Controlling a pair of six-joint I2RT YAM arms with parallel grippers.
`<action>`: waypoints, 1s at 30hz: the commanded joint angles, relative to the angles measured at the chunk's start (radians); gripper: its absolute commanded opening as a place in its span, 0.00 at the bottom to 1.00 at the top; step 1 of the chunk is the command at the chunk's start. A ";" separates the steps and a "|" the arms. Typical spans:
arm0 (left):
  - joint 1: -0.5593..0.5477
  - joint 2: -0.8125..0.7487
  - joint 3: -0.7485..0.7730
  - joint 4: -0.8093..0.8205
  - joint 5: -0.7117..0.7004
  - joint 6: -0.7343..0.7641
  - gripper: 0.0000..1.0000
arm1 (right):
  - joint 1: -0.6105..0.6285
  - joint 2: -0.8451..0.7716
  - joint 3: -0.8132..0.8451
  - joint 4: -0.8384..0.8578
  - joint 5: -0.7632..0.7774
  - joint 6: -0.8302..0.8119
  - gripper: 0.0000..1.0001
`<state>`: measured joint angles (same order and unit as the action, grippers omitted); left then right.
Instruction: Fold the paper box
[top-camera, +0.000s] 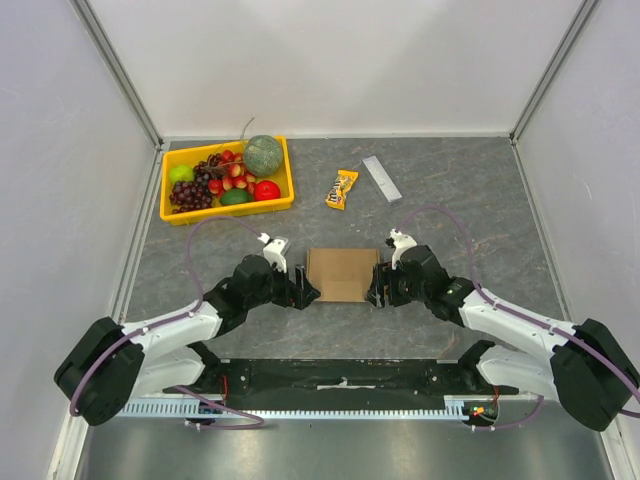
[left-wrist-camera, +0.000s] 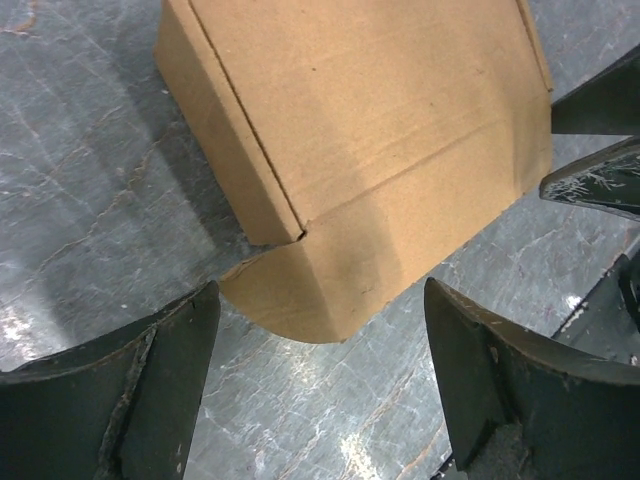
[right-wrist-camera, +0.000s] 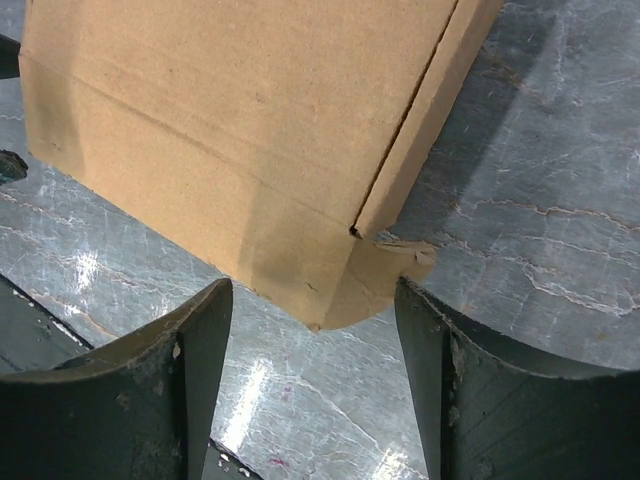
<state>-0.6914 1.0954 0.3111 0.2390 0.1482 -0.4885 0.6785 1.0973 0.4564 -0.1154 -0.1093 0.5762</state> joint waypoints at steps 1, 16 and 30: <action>-0.002 0.024 0.037 0.065 0.056 0.027 0.86 | 0.001 0.007 -0.013 0.052 -0.029 0.013 0.72; -0.016 0.060 0.045 0.091 0.090 0.013 0.78 | 0.001 0.009 -0.022 0.085 -0.064 0.033 0.66; -0.020 0.084 0.056 0.100 0.122 0.010 0.63 | 0.001 -0.001 -0.025 0.086 -0.073 0.039 0.59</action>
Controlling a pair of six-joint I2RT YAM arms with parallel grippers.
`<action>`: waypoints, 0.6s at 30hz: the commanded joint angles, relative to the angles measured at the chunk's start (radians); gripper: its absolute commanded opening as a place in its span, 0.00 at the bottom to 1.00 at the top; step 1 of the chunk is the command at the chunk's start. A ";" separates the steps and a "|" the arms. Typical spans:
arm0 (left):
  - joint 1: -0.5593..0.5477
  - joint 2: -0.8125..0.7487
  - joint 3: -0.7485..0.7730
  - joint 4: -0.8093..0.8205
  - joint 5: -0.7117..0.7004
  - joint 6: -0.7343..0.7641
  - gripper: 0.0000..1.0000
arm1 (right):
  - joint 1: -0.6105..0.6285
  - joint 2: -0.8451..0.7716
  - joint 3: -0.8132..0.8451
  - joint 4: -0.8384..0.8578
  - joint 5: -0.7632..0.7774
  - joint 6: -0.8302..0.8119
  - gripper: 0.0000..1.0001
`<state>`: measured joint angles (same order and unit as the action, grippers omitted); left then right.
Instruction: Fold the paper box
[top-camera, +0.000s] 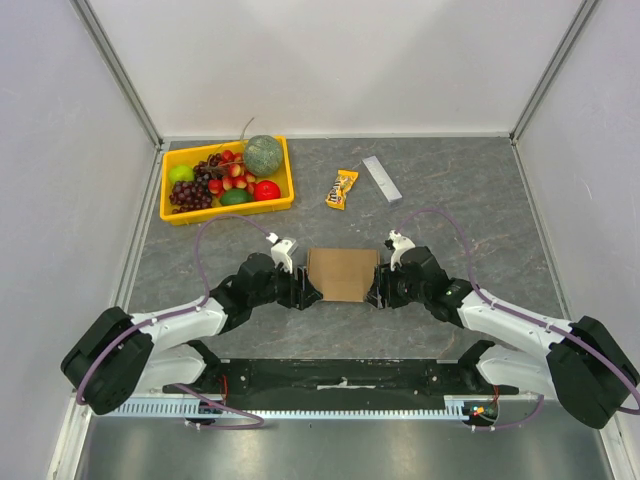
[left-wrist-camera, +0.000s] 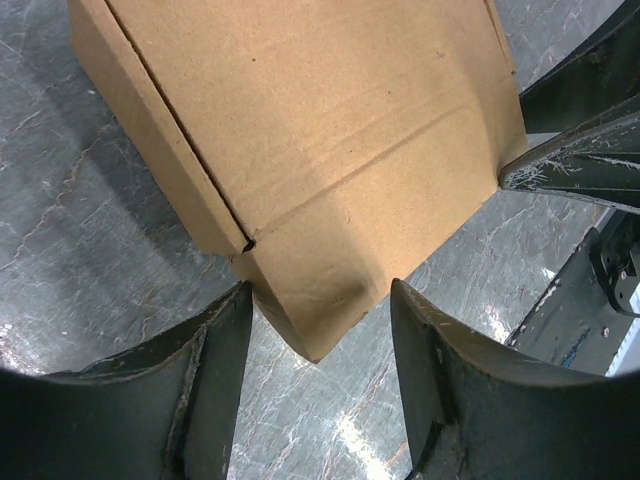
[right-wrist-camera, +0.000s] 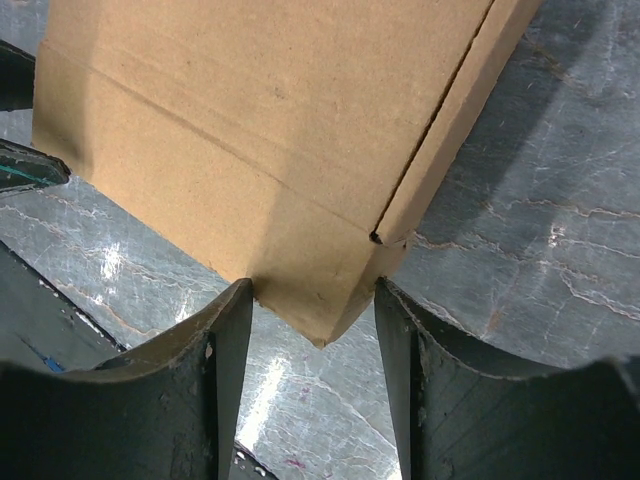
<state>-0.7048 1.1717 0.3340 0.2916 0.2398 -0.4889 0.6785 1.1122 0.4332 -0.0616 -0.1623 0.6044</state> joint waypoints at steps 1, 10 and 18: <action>-0.007 0.009 0.033 0.046 0.032 0.009 0.62 | 0.000 -0.015 -0.002 0.031 -0.020 0.011 0.58; -0.009 0.020 0.031 0.047 0.032 0.013 0.60 | 0.001 -0.012 -0.008 0.048 -0.019 0.023 0.54; -0.010 0.036 0.028 0.047 0.026 0.024 0.59 | 0.001 -0.003 -0.014 0.052 -0.008 0.021 0.53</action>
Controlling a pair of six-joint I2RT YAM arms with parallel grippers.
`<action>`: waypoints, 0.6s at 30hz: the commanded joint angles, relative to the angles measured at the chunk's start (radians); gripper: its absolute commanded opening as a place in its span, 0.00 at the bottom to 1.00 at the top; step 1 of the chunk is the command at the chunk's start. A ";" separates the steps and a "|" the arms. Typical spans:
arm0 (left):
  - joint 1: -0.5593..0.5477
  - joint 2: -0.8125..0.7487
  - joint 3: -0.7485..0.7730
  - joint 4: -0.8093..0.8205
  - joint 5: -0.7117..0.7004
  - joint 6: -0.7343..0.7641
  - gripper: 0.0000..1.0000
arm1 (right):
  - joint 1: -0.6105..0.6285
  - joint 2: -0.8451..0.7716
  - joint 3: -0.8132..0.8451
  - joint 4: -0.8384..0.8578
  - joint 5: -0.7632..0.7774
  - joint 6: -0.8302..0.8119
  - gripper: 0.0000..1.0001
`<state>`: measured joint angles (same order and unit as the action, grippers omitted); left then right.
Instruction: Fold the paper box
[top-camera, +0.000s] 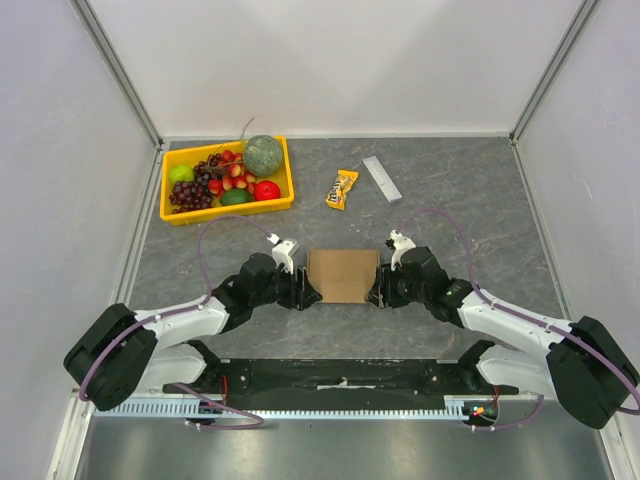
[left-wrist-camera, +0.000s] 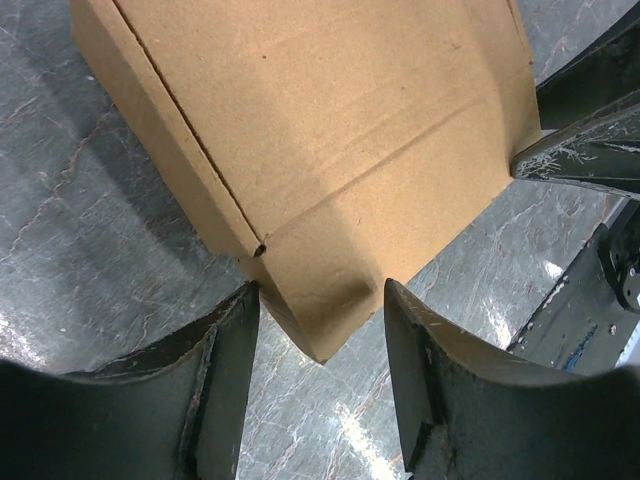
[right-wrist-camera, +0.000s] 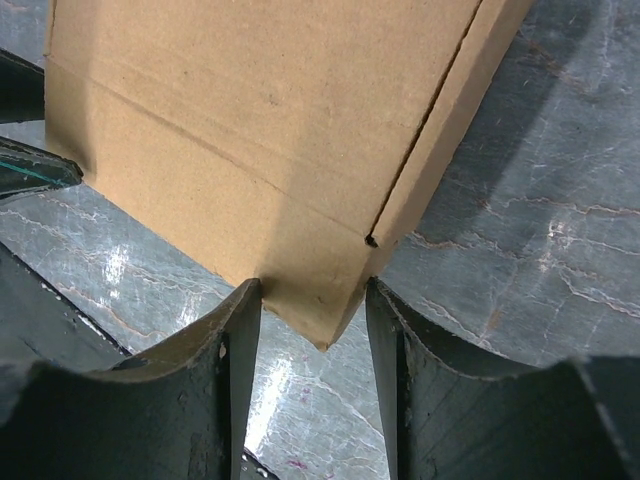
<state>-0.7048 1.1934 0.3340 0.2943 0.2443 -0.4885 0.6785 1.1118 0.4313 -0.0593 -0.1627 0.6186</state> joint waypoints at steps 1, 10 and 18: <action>-0.009 0.017 0.028 0.042 0.018 0.028 0.59 | 0.000 -0.001 -0.012 0.052 -0.006 0.007 0.53; -0.009 0.043 0.036 0.029 -0.010 0.056 0.57 | 0.001 -0.001 -0.014 0.030 0.037 -0.010 0.54; -0.009 0.043 0.042 0.013 -0.039 0.070 0.57 | 0.001 -0.059 0.037 -0.071 0.123 -0.048 0.59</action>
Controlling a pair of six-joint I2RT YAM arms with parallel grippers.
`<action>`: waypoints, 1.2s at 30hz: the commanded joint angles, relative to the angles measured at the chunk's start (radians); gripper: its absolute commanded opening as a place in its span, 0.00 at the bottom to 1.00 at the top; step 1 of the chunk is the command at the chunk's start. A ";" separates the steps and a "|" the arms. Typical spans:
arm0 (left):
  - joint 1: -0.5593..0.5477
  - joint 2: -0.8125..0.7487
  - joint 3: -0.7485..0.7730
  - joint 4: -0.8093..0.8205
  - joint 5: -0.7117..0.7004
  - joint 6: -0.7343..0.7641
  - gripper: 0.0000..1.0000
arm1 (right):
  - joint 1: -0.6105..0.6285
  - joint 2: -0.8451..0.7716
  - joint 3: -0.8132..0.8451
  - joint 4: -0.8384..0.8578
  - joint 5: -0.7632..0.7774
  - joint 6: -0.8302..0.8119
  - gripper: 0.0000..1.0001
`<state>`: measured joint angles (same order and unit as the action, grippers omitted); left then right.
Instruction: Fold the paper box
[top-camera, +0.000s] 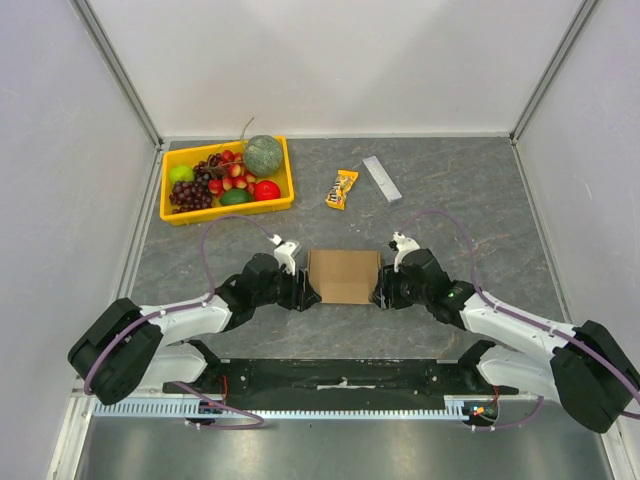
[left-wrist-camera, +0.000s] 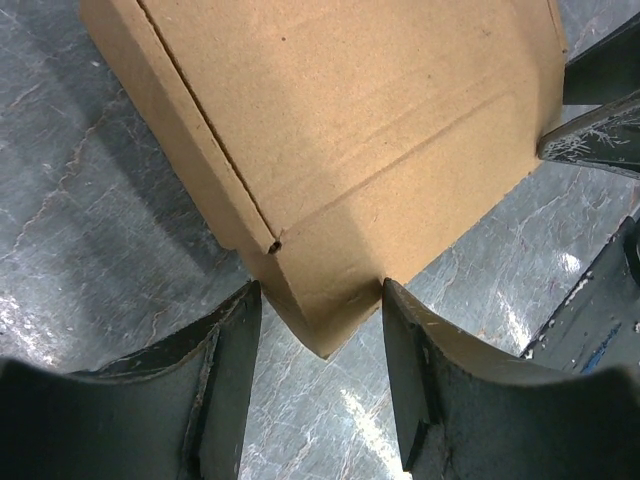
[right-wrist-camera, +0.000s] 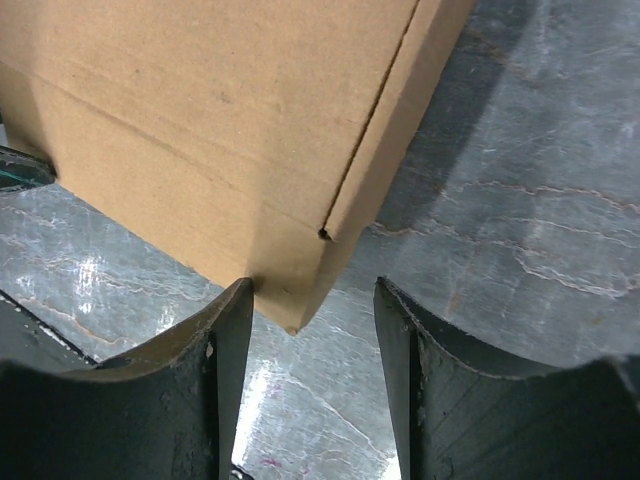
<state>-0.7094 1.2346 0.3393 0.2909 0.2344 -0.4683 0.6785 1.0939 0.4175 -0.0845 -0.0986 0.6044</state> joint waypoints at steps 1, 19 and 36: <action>-0.007 0.003 0.038 0.016 -0.033 0.049 0.57 | 0.001 -0.048 0.055 -0.058 0.063 -0.038 0.59; -0.004 0.017 0.044 0.014 -0.038 0.051 0.57 | 0.001 -0.008 0.021 0.012 0.000 -0.025 0.33; -0.004 0.022 0.046 0.007 -0.064 0.057 0.56 | 0.000 -0.078 0.171 -0.089 0.077 -0.097 0.32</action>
<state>-0.7094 1.2503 0.3492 0.2855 0.2020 -0.4511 0.6785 1.0653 0.4679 -0.1471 -0.0753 0.5663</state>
